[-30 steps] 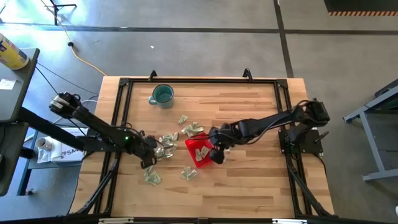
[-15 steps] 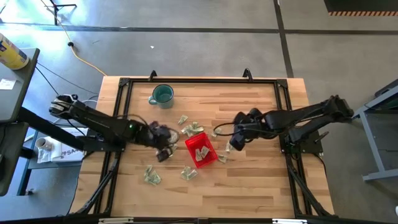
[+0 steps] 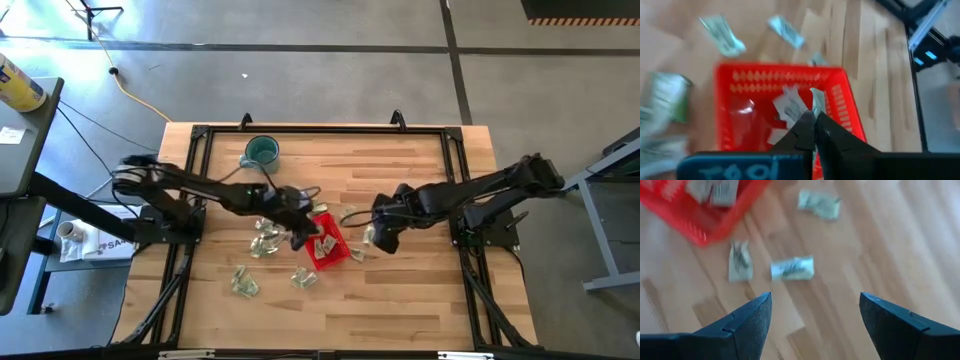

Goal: Pick and place Stevia / Truvia into bins
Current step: Put the white stevia packet into the basket

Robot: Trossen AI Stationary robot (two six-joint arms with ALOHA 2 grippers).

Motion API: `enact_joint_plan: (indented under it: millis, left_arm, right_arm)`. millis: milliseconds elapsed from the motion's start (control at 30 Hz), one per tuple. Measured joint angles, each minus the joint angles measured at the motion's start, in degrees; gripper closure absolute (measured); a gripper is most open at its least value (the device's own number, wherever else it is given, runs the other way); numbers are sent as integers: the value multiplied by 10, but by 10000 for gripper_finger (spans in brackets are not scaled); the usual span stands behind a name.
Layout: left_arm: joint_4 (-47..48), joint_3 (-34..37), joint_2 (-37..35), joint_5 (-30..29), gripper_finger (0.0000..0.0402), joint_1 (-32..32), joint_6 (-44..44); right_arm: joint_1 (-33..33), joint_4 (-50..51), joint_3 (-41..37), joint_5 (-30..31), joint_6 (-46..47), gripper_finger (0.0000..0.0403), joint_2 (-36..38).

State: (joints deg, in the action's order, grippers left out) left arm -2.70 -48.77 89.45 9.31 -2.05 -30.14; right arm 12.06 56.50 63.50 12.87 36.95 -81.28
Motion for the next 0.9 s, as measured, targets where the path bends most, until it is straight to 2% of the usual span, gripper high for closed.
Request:
enact_joint_plan:
  millis: [100,200,333,467,700,800,900]
  left_arm:
    - [4,0,17,5,298,-12,-20]
    - [11,0,12,2,237,-19,-41]
    - [56,-1,-32,15,162,-17,-101]
    - [150,0,-88,0,117,-26,-137]
    - [329,0,-179,-86,107,-70,-204]
    - [399,0,-205,-121,119,-98,-246]
    - [453,0,-215,-146,138,-129,-287]
  right_arm:
    - [0,-55,-51,-28,-46,111,0]
    - [0,-147,-100,-47,-124,111,0]
    - [-1,-277,-153,-51,-261,111,-1]
    - [-10,-352,-188,-75,-380,111,-23]
    - [-39,-376,-199,-93,-511,112,-111]
    - [-57,-383,-191,-109,-506,113,-136]
    - [-82,-372,-177,-150,-457,130,-152]
